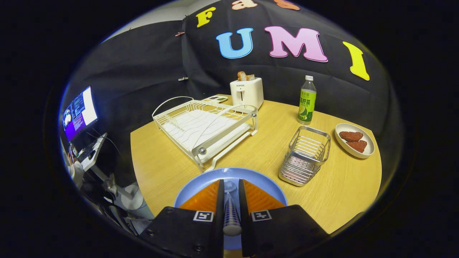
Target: Take the plate from the dish rack, then take the spoon from the basket and place it into the plate.
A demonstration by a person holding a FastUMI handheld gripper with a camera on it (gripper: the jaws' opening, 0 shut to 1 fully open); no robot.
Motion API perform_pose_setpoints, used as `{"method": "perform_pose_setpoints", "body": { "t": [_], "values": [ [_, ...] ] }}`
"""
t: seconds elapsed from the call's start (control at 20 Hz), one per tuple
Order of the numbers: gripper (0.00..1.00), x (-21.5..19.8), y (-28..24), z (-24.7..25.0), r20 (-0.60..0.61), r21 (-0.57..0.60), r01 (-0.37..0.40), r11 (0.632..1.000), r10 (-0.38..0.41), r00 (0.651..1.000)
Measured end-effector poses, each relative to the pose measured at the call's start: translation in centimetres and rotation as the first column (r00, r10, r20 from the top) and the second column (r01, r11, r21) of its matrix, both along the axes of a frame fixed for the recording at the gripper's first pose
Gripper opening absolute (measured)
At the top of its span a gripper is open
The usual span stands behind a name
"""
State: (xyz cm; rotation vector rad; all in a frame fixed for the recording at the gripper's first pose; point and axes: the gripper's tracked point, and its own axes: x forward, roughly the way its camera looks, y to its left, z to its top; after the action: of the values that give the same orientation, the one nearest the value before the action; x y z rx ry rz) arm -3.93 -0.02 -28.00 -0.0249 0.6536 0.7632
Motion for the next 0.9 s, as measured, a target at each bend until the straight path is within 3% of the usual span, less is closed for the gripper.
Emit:
{"method": "perform_pose_setpoints", "body": {
  "t": [0.3, 0.6, 0.75, 0.9],
  "values": [
    [1.00, 1.4, -1.8, 2.4, 0.001, 0.007, 0.105, 0.994, -0.105, 0.994],
    [0.99, 4.1, -3.3, 8.2, 0.136, -0.010, 0.250, 0.968, -0.246, 0.960],
    [0.98, 4.7, -3.6, 10.6, 0.137, 0.018, 0.374, 0.927, -0.373, 0.918],
    [0.98, 4.8, -4.1, 12.9, 0.140, 0.047, 0.499, 0.865, -0.500, 0.854]
  ]
}}
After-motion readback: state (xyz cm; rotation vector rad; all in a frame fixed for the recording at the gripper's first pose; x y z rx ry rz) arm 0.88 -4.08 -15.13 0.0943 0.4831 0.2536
